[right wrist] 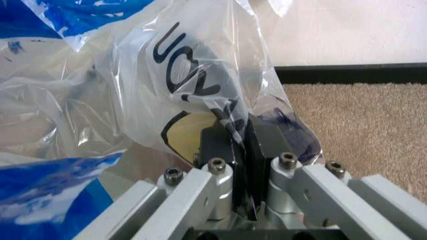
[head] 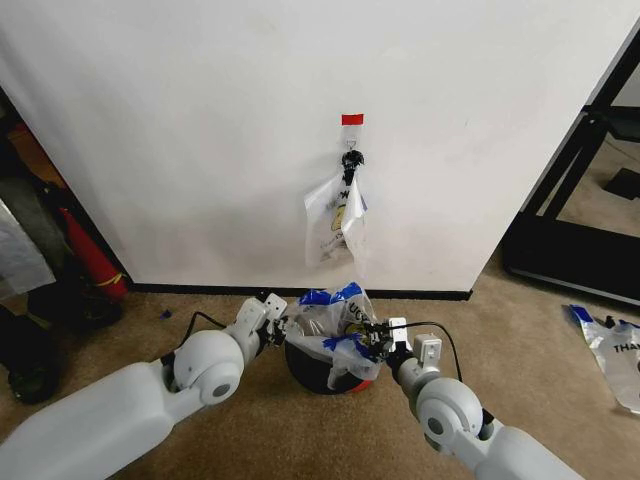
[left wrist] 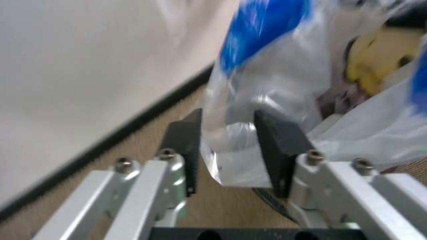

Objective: Pick up the garbage bag from the wall and place it over the trash bin.

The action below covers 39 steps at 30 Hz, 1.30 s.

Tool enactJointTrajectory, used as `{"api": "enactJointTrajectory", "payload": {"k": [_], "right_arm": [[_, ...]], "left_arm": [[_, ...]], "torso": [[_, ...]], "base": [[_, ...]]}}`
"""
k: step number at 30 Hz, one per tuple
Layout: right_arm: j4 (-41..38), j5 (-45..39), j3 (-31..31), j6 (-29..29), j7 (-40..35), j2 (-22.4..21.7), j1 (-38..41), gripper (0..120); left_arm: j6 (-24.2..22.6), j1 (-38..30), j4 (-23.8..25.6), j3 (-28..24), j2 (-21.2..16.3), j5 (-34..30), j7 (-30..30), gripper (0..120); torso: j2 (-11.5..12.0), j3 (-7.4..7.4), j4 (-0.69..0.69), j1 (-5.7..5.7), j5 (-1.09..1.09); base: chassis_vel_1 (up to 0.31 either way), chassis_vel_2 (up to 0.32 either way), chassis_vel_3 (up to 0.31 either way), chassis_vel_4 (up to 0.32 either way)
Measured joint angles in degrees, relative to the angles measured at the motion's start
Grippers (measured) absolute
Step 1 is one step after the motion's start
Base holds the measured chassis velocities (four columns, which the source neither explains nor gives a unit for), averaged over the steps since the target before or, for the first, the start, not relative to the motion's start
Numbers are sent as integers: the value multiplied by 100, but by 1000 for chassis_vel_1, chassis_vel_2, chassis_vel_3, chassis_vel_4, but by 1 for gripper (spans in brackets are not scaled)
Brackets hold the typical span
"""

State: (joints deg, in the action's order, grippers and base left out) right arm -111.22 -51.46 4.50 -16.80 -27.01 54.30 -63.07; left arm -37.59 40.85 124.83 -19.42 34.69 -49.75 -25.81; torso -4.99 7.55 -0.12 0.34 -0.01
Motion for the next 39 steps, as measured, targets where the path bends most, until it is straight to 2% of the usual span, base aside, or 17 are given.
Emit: {"api": "enactJointTrajectory", "payload": {"k": [2,5,7,8,11,12,13,14,15,18,21,23,29,37,39], "right_arm": [[9,0,-8,4,2,10,-9,2],[31,-3,-18,32,18,38,-20,2],[37,-20,-48,102,83,67,-44,2],[37,-20,-48,102,83,67,-44,2],[51,-41,-110,221,253,91,-126,2],[63,-87,-144,270,330,102,-183,2],[70,-165,-183,287,353,133,-227,2],[80,-250,-228,297,355,170,-271,2],[80,-250,-228,297,355,170,-271,2],[161,-396,-343,327,357,279,-368,2],[212,-443,-410,329,357,314,-410,2],[216,-459,-420,321,358,317,-410,2],[323,-518,-450,279,358,355,-369,2],[348,-547,-478,269,382,325,-382,2],[346,-582,-503,266,398,300,-391,2]], "left_arm": [[143,95,91,131,-91,131,158,41],[639,312,360,576,-307,323,569,54],[907,281,382,603,-356,575,854,63],[907,281,382,603,-356,575,854,63],[1141,-46,170,125,-286,1179,1239,74],[1208,-266,7,-185,-183,1464,1399,81],[1235,-455,-127,-427,-73,1625,1485,83],[1234,-645,-270,-657,58,1691,1528,90],[1234,-645,-270,-657,58,1691,1528,90],[1261,-1140,-668,-1176,371,1784,1576,98],[1334,-1569,-1028,-1606,611,1943,1611,100],[1350,-1658,-1094,-1695,650,1977,1617,100],[1528,-2226,-1605,-2448,863,2280,1715,100],[1622,-2417,-2020,-2639,1063,2392,1716,94],[1669,-2485,-2186,-2725,1117,2489,1719,87]], "torso": [[0,0,-1,0,0],[0,0,1,0,1],[0,0,1,0,1],[0,0,1,0,1],[0,0,1,0,1],[0,1,-1,0,0],[0,1,-1,0,1],[0,1,-1,0,1],[0,1,-1,0,1],[0,1,-2,0,1],[0,1,-3,0,0],[0,1,-3,0,1],[0,1,-2,0,0],[0,0,-1,0,1],[0,1,-1,0,1]], "base": [[0,0,0,0],[0,0,0,0],[0,0,0,0],[0,0,0,0],[0,0,0,0],[0,0,0,0],[0,0,0,0],[0,0,0,0],[0,0,0,0],[0,0,0,0],[0,0,0,0],[0,0,0,0],[0,0,0,0],[0,0,0,0],[0,0,0,0]]}}
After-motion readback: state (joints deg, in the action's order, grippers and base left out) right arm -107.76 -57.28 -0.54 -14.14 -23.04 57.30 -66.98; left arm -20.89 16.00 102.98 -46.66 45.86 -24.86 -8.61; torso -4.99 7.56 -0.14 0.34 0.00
